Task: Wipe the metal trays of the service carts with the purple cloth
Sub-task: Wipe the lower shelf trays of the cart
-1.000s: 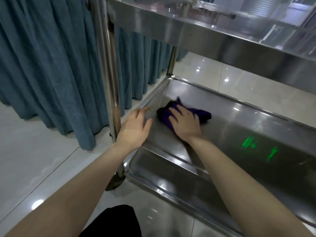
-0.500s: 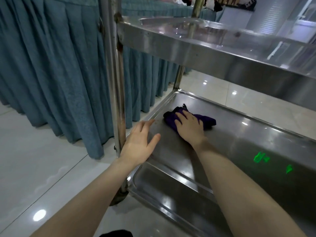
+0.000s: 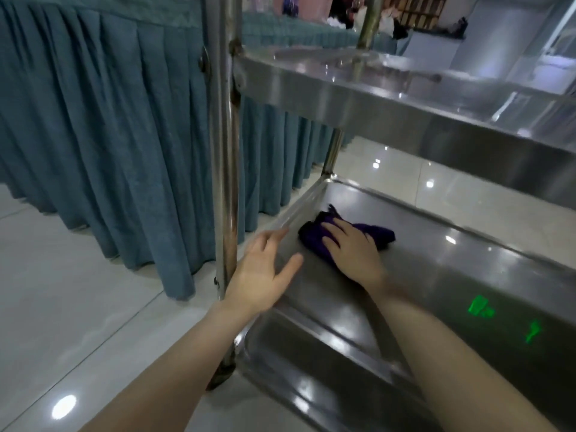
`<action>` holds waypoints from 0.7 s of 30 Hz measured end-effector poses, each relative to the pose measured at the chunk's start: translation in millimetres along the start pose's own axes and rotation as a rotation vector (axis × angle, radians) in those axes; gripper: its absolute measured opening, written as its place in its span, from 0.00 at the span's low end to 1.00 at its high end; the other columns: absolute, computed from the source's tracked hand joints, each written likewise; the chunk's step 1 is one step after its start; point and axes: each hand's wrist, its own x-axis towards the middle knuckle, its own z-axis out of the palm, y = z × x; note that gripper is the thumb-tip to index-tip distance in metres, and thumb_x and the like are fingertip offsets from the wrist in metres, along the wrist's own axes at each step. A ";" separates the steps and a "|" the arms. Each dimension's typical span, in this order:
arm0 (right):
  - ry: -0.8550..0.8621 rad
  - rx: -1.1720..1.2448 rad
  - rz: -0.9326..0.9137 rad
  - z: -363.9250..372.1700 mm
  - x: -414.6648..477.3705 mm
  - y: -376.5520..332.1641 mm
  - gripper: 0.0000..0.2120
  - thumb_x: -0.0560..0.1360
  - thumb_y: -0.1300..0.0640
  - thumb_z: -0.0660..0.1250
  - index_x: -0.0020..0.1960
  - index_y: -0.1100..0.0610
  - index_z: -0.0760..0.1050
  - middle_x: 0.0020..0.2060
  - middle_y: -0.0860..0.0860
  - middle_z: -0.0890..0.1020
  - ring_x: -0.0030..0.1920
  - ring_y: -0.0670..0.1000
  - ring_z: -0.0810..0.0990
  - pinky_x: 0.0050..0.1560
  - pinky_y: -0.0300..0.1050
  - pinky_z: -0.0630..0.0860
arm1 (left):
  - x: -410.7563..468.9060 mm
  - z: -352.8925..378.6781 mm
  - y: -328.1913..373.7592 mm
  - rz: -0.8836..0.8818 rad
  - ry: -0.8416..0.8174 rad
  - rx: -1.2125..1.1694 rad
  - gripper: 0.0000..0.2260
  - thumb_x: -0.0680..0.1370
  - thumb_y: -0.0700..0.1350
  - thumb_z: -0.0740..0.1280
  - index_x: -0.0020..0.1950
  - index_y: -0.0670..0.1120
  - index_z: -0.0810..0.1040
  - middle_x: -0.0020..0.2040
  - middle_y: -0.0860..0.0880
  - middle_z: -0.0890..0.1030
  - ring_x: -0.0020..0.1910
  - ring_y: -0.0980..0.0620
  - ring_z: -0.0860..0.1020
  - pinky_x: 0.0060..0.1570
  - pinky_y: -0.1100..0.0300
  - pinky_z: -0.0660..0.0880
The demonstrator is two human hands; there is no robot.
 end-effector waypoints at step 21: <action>0.031 0.007 0.045 16.9 63.0 -22.9 0.21 0.82 0.44 0.51 0.74 0.44 0.64 0.75 0.46 0.62 0.73 0.54 0.63 0.71 0.58 0.57 | 0.3 3.3 -2.6 0.011 0.018 -0.054 0.26 0.78 0.64 0.55 0.75 0.59 0.58 0.67 0.55 0.67 0.62 0.53 0.72 0.64 0.51 0.71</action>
